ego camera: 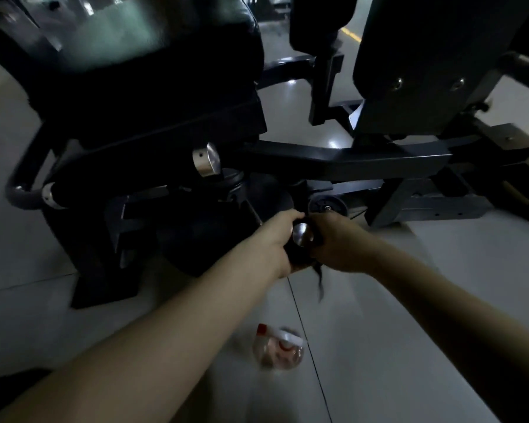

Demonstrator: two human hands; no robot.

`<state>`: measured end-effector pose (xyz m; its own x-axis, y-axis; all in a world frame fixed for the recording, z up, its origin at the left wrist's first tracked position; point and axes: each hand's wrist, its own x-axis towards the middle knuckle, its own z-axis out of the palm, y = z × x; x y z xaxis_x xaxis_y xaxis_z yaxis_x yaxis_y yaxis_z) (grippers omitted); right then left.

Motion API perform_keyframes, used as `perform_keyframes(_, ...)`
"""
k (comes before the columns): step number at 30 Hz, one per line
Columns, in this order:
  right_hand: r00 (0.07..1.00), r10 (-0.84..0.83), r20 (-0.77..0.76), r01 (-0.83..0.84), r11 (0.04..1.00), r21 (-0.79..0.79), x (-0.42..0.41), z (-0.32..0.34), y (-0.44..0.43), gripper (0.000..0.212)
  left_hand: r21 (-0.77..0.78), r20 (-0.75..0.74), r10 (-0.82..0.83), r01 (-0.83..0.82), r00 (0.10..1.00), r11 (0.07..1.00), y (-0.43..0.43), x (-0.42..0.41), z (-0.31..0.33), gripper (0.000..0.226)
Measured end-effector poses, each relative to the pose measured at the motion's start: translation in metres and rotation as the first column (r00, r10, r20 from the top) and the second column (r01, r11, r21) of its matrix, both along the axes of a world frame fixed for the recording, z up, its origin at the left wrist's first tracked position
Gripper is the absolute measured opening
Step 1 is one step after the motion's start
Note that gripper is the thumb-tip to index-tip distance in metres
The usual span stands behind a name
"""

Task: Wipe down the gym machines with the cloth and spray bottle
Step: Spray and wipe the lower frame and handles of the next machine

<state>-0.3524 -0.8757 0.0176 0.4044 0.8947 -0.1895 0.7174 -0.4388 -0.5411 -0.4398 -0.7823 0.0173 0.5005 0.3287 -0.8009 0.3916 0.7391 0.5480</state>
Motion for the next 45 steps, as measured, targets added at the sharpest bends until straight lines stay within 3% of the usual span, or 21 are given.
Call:
perform_keyframes(3,0.997,-0.012,-0.073,0.019,0.994,0.106,0.004,-0.002,-0.016,0.014,-0.017,-0.039,0.113,-0.114,0.993,0.993,-0.002,0.009,0.006,0.007)
perform_keyframes(5,0.951,-0.105,-0.290,0.161,0.971,0.176,0.000,-0.010,-0.025,0.020,-0.023,-0.064,0.133,-0.134,0.989,0.991,-0.002,0.010,0.004,0.009)
perform_keyframes(6,0.842,-0.183,-0.508,0.314,0.931,0.185,-0.001,-0.009,-0.029,0.028,-0.031,-0.070,0.150,-0.152,0.986,0.988,-0.003,0.012,0.004,0.010)
perform_keyframes(7,0.673,-0.227,-0.704,0.455,0.877,0.153,0.001,-0.006,-0.031,0.032,-0.040,-0.069,0.173,-0.176,0.983,0.984,-0.005,0.013,0.005,0.010)
perform_keyframes(8,0.519,-0.241,-0.820,0.541,0.836,0.096,0.004,-0.002,-0.032,0.029,-0.045,-0.064,0.199,-0.202,0.978,0.978,-0.007,0.014,0.005,0.012)
perform_keyframes(9,0.440,-0.245,-0.864,0.562,0.826,0.052,0.009,0.002,-0.031,0.024,-0.053,-0.046,0.227,-0.229,0.973,0.972,-0.010,0.015,0.005,0.013)
perform_keyframes(10,0.430,-0.247,-0.868,0.539,0.842,0.027,0.013,0.008,-0.030,0.018,-0.066,-0.017,0.258,-0.258,0.966,0.964,-0.013,0.016,0.004,0.015)
perform_keyframes(14,0.583,-0.253,-0.772,0.381,0.925,-0.016,0.017,0.024,-0.012,0.013,-0.064,0.049,0.379,-0.376,0.924,0.924,-0.016,0.024,0.006,0.021)
perform_keyframes(18,0.670,-0.261,-0.695,0.245,0.961,-0.125,0.019,0.030,0.006,0.020,0.029,-0.044,0.297,-0.296,0.954,0.955,-0.012,0.029,0.014,0.016)
perform_keyframes(22,0.766,-0.252,-0.591,0.119,0.959,-0.255,0.016,0.040,0.012,0.042,0.031,-0.077,0.248,-0.246,0.966,0.969,-0.007,0.024,0.016,0.017)
perform_keyframes(26,0.806,-0.139,-0.575,-0.002,0.971,-0.237,0.006,0.048,0.006,0.029,-0.024,-0.025,0.192,-0.193,0.981,0.981,-0.007,0.012,0.012,0.024)
perform_keyframes(30,0.865,-0.114,-0.488,0.046,0.988,-0.149,-0.004,0.042,0.014,0.025,-0.096,-0.014,0.098,-0.098,0.995,0.990,-0.002,-0.005,0.010,0.037)
perform_keyframes(33,0.850,-0.186,-0.494,0.047,0.959,-0.280,-0.002,0.031,0.029,0.045,-0.094,-0.028,0.046,-0.048,0.999,0.994,0.012,-0.002,-0.001,0.030)
perform_keyframes(38,0.743,-0.293,-0.602,-0.002,0.898,-0.440,0.010,0.029,0.052,0.034,-0.116,-0.097,-0.008,-0.003,0.995,0.993,0.031,0.006,-0.021,0.027)
perform_keyframes(45,0.879,-0.262,-0.398,-0.047,0.783,-0.620,-0.005,0.031,0.097,0.020,-0.190,-0.047,0.025,-0.034,0.999,0.981,0.054,-0.002,-0.045,0.028)
